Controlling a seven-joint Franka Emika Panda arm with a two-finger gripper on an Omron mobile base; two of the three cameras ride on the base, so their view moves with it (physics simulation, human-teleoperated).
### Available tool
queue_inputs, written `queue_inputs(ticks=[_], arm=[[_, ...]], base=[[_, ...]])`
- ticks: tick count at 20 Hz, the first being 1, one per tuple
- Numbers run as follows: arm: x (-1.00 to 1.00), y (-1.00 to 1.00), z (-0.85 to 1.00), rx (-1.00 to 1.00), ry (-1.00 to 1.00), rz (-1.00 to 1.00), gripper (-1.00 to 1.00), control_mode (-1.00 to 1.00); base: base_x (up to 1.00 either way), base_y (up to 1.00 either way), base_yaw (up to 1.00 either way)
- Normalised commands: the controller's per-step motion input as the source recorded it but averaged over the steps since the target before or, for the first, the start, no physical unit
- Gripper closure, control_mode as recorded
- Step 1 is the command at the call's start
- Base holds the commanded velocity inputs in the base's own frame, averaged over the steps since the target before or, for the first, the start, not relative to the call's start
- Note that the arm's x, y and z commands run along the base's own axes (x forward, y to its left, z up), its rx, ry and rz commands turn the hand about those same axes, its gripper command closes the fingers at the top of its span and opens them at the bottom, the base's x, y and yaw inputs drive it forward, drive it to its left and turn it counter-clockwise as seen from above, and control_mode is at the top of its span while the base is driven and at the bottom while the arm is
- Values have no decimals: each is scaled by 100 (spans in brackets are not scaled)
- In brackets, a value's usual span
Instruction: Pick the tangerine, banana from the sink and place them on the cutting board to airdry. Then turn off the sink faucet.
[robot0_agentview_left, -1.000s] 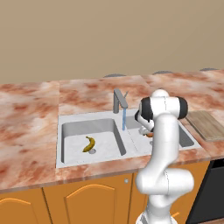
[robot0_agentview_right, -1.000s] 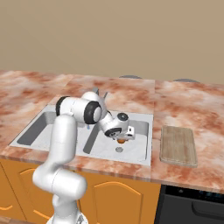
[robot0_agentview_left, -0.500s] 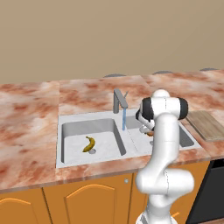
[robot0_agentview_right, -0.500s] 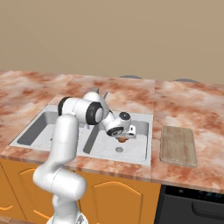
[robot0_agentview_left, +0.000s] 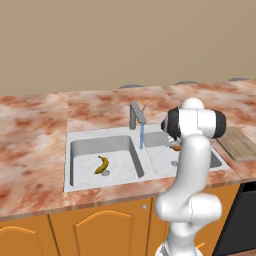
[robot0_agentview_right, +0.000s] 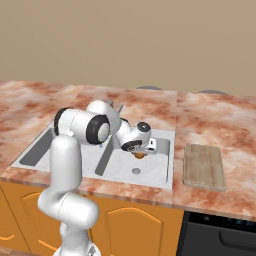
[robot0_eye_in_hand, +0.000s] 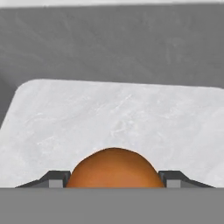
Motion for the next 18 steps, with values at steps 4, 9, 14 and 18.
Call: queue_inputs(ticks=[4, 9, 14, 18], arm=[[-76, 0, 48, 0, -6, 0, 100, -100], [-72, 0, 70, 0, -4, -1, 100, -100], [-42, -5, 99, 1, 1, -1, 100, -100], [-36, -12, 100, 3, 4, 0, 100, -100]], base=[[0, 0, 0], [0, 0, 0], [0, 0, 0], [0, 0, 0]])
